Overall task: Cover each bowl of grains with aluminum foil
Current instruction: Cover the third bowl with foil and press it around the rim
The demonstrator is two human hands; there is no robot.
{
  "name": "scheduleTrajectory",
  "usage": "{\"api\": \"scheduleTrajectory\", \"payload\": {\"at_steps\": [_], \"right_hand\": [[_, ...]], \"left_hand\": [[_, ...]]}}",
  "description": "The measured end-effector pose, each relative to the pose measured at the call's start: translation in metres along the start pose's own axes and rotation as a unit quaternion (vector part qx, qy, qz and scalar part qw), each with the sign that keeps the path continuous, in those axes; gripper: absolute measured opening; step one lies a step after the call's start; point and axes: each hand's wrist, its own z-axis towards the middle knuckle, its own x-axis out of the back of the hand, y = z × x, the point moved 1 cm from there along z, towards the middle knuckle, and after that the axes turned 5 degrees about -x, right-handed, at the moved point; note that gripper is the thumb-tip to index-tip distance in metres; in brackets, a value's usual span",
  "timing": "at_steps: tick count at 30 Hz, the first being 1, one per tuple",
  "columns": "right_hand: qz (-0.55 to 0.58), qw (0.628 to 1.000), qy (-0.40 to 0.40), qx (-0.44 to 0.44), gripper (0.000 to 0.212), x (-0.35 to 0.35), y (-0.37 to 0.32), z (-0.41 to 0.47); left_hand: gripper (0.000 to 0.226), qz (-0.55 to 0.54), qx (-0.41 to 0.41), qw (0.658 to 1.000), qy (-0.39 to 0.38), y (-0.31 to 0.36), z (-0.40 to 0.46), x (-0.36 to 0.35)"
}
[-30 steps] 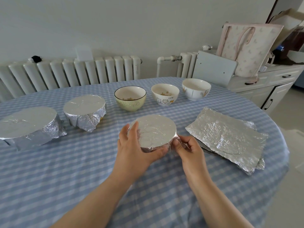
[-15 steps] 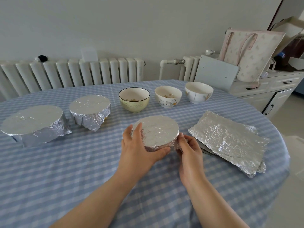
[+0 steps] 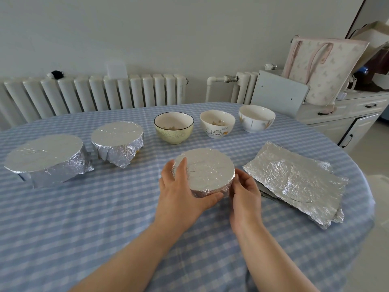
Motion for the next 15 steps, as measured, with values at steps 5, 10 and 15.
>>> {"api": "scheduleTrajectory", "payload": {"at_steps": [5, 10, 15], "right_hand": [[0.02, 0.999, 0.039, -0.014, 0.015, 0.005, 0.006, 0.011], [0.018, 0.998, 0.059, -0.002, 0.016, 0.005, 0.005, 0.013], [-0.105, 0.992, 0.055, 0.044, 0.025, 0.013, -0.004, 0.018]], "left_hand": [[0.124, 0.034, -0.021, 0.999, 0.007, 0.004, -0.002, -0.002], [0.126, 0.013, -0.027, 1.0, -0.009, 0.002, -0.002, -0.004], [0.134, -0.03, -0.019, 0.999, -0.019, -0.004, 0.0, 0.003]]}}
